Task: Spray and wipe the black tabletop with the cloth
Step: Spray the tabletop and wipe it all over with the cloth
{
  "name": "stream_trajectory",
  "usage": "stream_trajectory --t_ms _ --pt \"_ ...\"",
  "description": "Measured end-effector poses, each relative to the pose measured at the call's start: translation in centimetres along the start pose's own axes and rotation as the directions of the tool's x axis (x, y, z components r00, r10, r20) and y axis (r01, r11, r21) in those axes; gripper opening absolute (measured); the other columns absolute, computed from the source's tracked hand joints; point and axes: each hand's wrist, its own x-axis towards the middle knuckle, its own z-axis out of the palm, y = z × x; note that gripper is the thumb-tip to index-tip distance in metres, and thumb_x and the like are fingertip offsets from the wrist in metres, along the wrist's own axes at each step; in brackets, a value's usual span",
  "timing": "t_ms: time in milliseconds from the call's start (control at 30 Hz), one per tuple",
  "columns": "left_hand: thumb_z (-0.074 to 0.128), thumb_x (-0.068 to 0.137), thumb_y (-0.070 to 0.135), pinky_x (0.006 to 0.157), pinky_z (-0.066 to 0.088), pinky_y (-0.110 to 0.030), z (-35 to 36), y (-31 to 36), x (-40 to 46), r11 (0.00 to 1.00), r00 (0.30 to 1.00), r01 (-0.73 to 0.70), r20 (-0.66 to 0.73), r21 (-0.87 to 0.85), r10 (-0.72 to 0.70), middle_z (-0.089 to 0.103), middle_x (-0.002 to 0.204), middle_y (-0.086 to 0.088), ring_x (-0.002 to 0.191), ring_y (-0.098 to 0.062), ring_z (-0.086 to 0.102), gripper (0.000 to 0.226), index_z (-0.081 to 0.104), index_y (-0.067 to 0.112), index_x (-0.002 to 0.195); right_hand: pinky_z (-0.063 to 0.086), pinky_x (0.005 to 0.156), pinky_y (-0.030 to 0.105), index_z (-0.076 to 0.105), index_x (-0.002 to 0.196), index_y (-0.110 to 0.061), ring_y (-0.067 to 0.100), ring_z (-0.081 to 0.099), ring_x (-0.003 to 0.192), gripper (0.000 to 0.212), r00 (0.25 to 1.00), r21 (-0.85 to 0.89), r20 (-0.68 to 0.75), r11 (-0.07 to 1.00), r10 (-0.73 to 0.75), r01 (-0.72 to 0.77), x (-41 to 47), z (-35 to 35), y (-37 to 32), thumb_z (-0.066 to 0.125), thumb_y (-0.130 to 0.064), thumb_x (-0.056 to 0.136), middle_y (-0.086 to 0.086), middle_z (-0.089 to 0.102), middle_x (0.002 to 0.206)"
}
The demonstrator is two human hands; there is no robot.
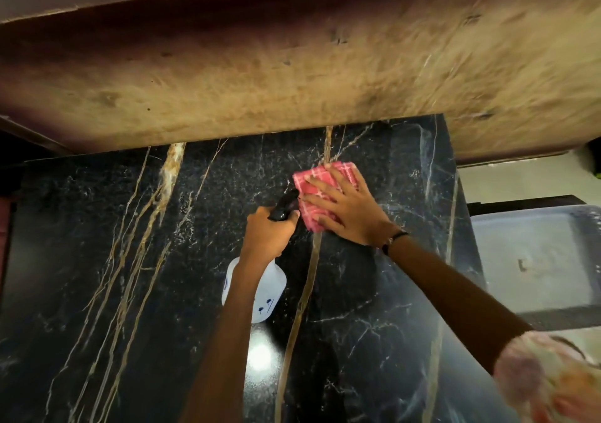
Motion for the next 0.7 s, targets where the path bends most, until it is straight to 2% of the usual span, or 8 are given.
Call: stream_trajectory --t_ms 67,133,300,400,500,567,633,700 --pt "0.064 0.086 0.034 0.038 0.038 -0.022 0.1 -0.6 -0.2 1.0 1.0 0.02 -0.001 0.011 -0.02 0.072 0.086 -0.017 0.044 -0.016 0.05 0.03 0.068 0.004 0.091 0.01 0.113 0.064 0.031 0.144 -0.037 0.032 0.014 0.145 0.051 1.0 0.007 -0.011 1.0 0.007 -0.006 -3.6 0.0 1.9 0.024 -0.055 0.096 -0.003 0.025 0.155" --pt "0.063 0.086 0.035 0.036 0.038 -0.021 0.3 -1.2 -0.6 0.999 0.999 0.03 0.011 0.018 -0.03 0.072 0.086 -0.014 0.046 -0.014 0.051 0.032 0.067 0.005 0.096 0.009 0.112 0.066 0.027 0.145 -0.038 0.032 0.011 0.146 0.053 0.996 0.012 -0.004 0.996 0.089 -0.089 -5.2 -0.5 4.3 0.018 -0.058 0.096 -0.001 0.026 0.155" --pt "0.065 0.085 0.033 0.046 0.04 -0.024 0.9 -2.7 -2.6 0.998 0.998 0.056 0.017 -0.038 -0.055 0.069 0.081 -0.012 0.05 -0.015 0.051 0.027 0.066 0.007 0.093 -0.003 0.109 0.068 0.028 0.145 -0.04 0.037 0.011 0.144 0.056 0.929 0.061 0.014 0.928 0.369 -0.369 -0.7 -1.6 3.1 0.016 -0.058 0.094 -0.002 0.02 0.158" --pt "0.065 0.084 0.032 0.05 0.041 -0.025 1.4 -3.4 -4.0 0.997 0.998 0.057 -0.008 -0.053 -0.057 0.068 0.075 -0.006 0.051 -0.014 0.052 0.023 0.068 0.009 0.088 -0.008 0.108 0.066 0.023 0.147 -0.039 0.038 0.007 0.144 0.056 0.963 0.029 0.023 0.963 0.268 -0.268 0.7 -0.9 -1.4 0.011 -0.056 0.095 -0.002 0.014 0.158" --pt "0.065 0.084 0.027 0.051 0.042 -0.025 1.5 -4.1 -5.4 0.999 1.0 0.019 -0.015 -0.042 -0.019 0.065 0.066 -0.008 0.047 -0.015 0.051 0.02 0.066 0.012 0.071 0.005 0.11 0.069 0.037 0.142 -0.034 0.038 0.014 0.144 0.05 0.998 0.028 0.032 0.998 0.056 -0.057 -1.9 -0.2 -5.8 0.022 -0.051 0.097 0.0 0.024 0.156" --pt "0.063 0.084 0.024 0.052 0.042 -0.029 1.7 -4.7 -6.3 1.0 1.0 0.002 -0.003 -0.03 -0.002 0.063 0.063 -0.014 0.046 -0.018 0.049 0.024 0.065 0.007 0.068 0.009 0.111 0.067 0.04 0.139 -0.035 0.037 0.019 0.143 0.047 0.997 0.033 0.052 0.998 -0.062 0.061 -5.3 0.2 -6.7 0.026 -0.052 0.098 -0.001 0.03 0.154" --pt "0.064 0.084 0.03 0.054 0.043 -0.031 1.8 -5.3 -7.0 0.999 1.0 0.022 -0.005 -0.027 -0.022 0.068 0.072 -0.017 0.048 -0.02 0.051 0.027 0.067 0.004 0.076 0.009 0.113 0.065 0.031 0.143 -0.039 0.034 0.017 0.144 0.048 0.993 0.031 0.049 0.994 -0.109 0.108 -9.0 0.4 -5.2 0.025 -0.055 0.098 -0.003 0.026 0.153" --pt "0.065 0.084 0.033 0.054 0.044 -0.029 1.9 -6.0 -7.7 0.998 0.999 0.05 -0.012 -0.033 -0.05 0.071 0.079 -0.016 0.05 -0.019 0.053 0.027 0.068 0.007 0.081 0.009 0.113 0.064 0.025 0.144 -0.039 0.033 0.017 0.144 0.049 0.997 0.013 0.037 0.998 -0.062 0.062 -11.8 0.0 -2.0 0.02 -0.056 0.098 -0.002 0.025 0.153"
